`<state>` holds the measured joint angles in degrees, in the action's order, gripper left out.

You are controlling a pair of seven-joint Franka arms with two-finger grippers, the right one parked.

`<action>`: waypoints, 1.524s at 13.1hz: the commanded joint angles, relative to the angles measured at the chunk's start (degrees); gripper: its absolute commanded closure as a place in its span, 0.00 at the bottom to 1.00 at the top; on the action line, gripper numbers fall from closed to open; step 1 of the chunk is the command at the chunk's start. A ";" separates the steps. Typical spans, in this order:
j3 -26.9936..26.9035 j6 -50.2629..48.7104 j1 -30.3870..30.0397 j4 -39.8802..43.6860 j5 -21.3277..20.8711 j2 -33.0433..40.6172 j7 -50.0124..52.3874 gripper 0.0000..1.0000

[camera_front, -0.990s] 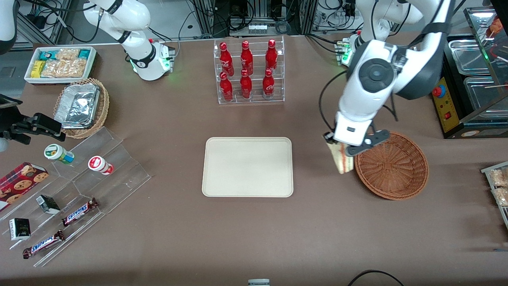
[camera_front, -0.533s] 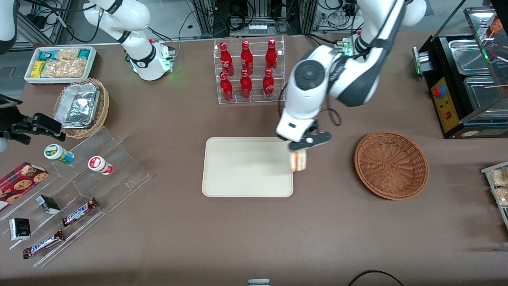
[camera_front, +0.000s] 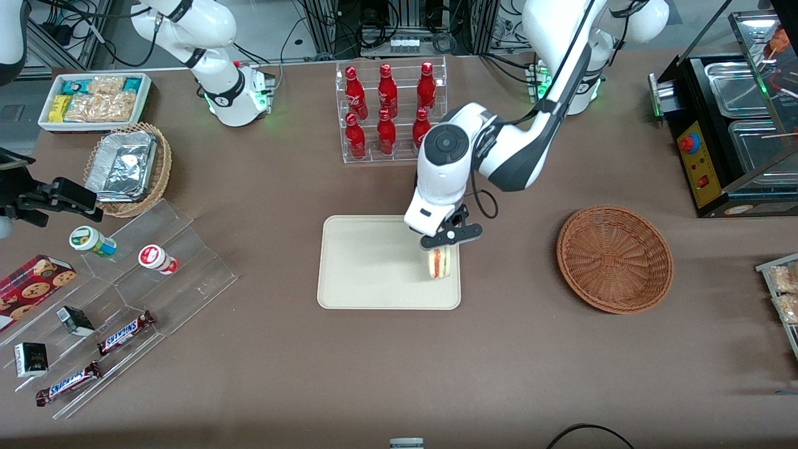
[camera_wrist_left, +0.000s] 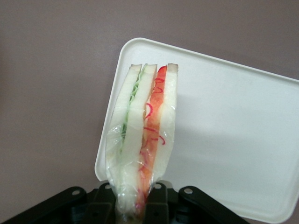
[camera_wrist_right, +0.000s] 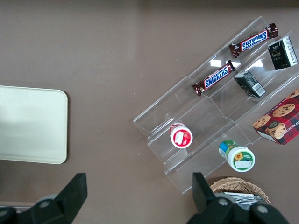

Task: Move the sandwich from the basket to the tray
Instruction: 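Lower the sandwich onto the tray and open the left gripper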

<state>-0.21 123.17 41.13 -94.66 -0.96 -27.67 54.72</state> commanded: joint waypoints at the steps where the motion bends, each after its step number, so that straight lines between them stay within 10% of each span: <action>1: -0.76 -0.12 1.05 6.48 -1.67 -6.23 0.29 1.00; 14: -0.85 5.15 4.48 6.51 -5.37 -13.20 1.00 0.99; 17: -0.85 5.41 4.48 6.42 -5.28 -13.64 1.00 0.69; 19: -0.85 5.33 4.39 6.68 -4.59 -13.38 1.00 0.00; 20: -0.94 4.54 4.31 6.77 -4.32 -12.51 1.17 0.00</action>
<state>-0.35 128.55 44.77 -88.75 -5.40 -41.07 54.90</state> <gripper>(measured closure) 0.581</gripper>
